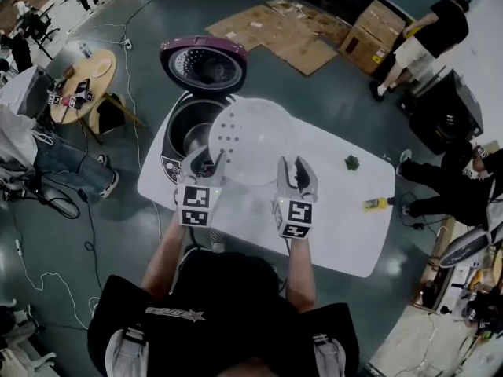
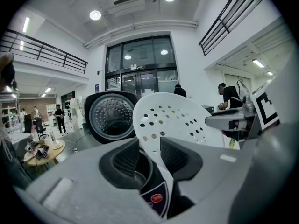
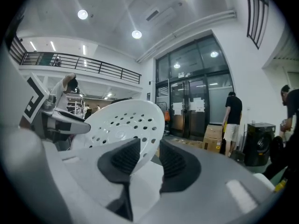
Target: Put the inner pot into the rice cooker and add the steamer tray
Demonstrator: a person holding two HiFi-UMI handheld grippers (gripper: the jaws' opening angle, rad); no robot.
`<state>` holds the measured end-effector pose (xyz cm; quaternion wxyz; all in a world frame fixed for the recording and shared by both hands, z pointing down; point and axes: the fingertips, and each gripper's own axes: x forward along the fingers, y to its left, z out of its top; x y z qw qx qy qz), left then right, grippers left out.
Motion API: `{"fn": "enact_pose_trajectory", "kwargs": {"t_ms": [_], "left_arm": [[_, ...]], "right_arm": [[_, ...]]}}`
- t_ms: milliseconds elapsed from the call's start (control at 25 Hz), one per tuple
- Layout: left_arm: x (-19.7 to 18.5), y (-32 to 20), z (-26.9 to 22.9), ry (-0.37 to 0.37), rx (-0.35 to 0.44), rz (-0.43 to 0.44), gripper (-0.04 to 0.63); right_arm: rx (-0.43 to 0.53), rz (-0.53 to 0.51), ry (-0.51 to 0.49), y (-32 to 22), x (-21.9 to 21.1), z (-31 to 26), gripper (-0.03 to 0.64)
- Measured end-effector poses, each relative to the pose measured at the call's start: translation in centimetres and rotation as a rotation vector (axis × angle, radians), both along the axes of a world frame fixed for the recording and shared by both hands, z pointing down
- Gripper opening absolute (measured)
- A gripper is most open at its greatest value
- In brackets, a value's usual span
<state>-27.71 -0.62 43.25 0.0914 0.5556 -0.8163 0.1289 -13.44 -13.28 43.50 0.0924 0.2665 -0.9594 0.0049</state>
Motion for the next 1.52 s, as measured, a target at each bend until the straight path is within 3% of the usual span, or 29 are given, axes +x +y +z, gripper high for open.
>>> {"fn": "enact_pose_trajectory", "kwargs": {"t_ms": [320,800,1520], "left_arm": [[-7.4,3.1,0.0,-0.009,-0.005,-0.056,0.149],[-14.8,5.9,2.4,0.027,-0.047,-0.112,0.149],[-18.3,5.4,9.7,0.097,-0.22,-0.062,0.156]], "right_arm": [[0.0,-0.06,-0.003,2.5,-8.1,0.1,0.13],[-0.031,-0.12,0.034,4.7,-16.0,2.3,0.133],[-0.158,-0.105,0.185,5.0,-18.9,9.7,0.135]]}}
